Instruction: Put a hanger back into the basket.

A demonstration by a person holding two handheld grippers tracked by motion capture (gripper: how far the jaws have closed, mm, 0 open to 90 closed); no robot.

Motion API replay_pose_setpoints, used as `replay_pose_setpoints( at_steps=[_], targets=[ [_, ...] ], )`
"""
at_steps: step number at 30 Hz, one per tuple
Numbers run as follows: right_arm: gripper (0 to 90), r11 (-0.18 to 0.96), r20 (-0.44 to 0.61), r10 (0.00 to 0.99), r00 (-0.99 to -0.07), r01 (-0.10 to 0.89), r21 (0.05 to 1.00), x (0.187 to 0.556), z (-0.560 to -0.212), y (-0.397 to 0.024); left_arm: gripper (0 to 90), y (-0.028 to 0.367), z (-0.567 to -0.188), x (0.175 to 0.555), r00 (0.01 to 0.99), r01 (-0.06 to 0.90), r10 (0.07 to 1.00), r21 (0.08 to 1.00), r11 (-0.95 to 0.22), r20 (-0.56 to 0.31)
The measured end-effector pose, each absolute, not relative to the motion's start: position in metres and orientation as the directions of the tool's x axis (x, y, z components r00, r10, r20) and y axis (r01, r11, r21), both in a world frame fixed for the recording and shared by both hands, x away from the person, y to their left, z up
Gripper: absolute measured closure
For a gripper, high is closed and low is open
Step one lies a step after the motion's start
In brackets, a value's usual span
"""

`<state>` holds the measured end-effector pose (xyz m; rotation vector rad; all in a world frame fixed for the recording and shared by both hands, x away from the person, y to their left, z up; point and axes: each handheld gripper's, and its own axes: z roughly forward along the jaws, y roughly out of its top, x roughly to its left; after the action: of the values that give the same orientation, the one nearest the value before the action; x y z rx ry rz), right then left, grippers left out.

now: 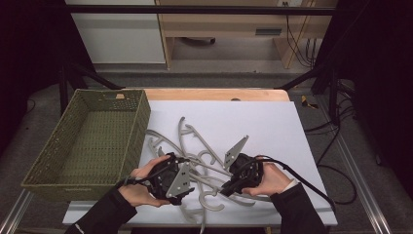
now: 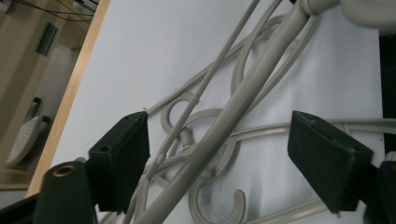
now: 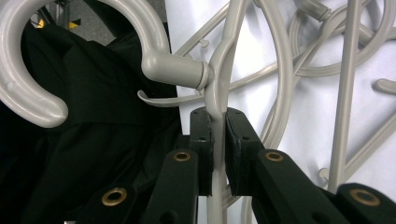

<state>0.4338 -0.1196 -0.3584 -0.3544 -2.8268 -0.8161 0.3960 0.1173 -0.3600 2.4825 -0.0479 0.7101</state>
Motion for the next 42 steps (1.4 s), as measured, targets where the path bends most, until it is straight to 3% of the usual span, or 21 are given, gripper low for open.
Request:
replay_pose_setpoints(
  at_steps=[6,16,18,20,35,42],
  targets=[
    [82.8,0.832,0.247,0.160,-0.956,0.266,0.488,0.433,-0.359,-0.119,34.1,0.112,-0.368,0.394,0.821,-0.250,0.053,0.441,-0.862,0.568],
    [82.8,0.834,0.255,0.155,-0.954,0.265,0.484,0.430,-0.359,-0.119,59.1,0.110,-0.376,0.393,0.797,-0.307,-0.006,0.397,-0.865,0.604],
    [82.8,0.834,0.255,0.151,-0.955,0.261,0.485,0.430,-0.359,-0.119,64.7,0.108,-0.376,0.395,0.779,-0.357,-0.050,0.377,-0.855,0.625],
    [82.8,0.834,0.253,0.146,-0.957,0.256,0.489,0.430,-0.359,-0.119,69.2,0.109,-0.378,0.393,0.780,-0.339,-0.036,0.374,-0.863,0.624],
    [81.6,0.843,0.217,0.138,-0.966,0.230,0.487,0.432,-0.358,-0.120,77.8,0.108,-0.383,0.387,0.744,-0.390,-0.109,0.295,-0.872,0.659],
    [79.5,0.829,0.172,0.143,-0.975,0.213,0.517,0.431,-0.352,-0.126,79.6,0.108,-0.381,0.386,0.778,-0.364,-0.081,0.343,-0.866,0.623]
  ],
)
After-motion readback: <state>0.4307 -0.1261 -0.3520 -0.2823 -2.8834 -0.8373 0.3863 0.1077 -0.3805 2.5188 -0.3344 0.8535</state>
